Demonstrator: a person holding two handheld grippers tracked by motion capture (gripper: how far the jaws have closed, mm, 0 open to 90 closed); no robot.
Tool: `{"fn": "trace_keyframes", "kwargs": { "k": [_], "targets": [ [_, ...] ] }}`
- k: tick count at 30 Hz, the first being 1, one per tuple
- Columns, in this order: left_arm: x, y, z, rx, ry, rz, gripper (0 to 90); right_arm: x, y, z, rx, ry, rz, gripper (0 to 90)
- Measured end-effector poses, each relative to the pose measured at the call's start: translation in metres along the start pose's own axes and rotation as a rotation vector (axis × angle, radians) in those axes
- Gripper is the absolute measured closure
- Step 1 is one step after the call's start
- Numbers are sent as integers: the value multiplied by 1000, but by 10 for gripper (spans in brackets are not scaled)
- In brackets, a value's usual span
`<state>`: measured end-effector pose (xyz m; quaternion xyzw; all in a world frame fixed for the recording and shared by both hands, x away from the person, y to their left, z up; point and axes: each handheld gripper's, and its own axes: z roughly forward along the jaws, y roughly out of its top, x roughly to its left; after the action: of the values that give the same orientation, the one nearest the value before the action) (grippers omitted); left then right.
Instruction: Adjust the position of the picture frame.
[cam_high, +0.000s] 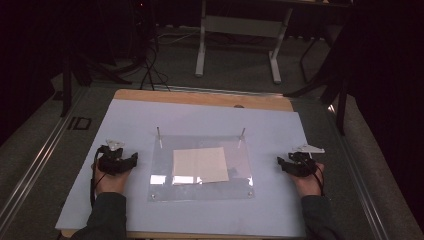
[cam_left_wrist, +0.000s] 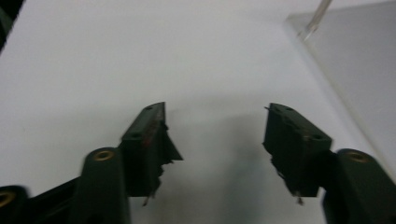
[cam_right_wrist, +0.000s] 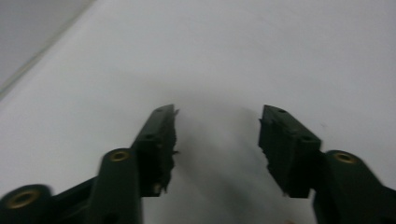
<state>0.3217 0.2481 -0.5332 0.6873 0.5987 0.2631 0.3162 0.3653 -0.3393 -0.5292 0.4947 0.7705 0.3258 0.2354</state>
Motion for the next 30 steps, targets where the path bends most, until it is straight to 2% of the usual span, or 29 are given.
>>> {"fn": "trace_keyframes", "kwargs": {
  "k": [1,2,5,6,8,11,18,22,26,30],
  "targets": [
    [0,0,0,0,0,0,427,0,0,0,0,0,0,475],
    [0,1,-2,-6,-26,4,432,3,0,1,3,17,-17,505],
    [-1,1,-3,-8,-31,9,438,5,0,2,4,25,-26,511],
    [-2,0,-4,-8,-49,22,438,6,0,2,5,32,-34,525],
    [-3,0,-5,-10,-57,34,444,9,-1,2,-3,54,-58,555],
    [-4,0,-5,-15,-70,45,446,11,0,1,-16,70,-61,573],
    [-8,1,-5,-10,-87,75,445,13,0,1,-27,81,-68,543],
    [-10,1,-7,-17,-101,91,446,18,2,1,-29,96,-88,534],
    [-11,1,-9,-27,-107,91,445,20,3,1,-20,101,-103,533],
    [-12,1,-8,-22,-117,90,439,21,4,1,-27,124,-93,529]
  ]
}}
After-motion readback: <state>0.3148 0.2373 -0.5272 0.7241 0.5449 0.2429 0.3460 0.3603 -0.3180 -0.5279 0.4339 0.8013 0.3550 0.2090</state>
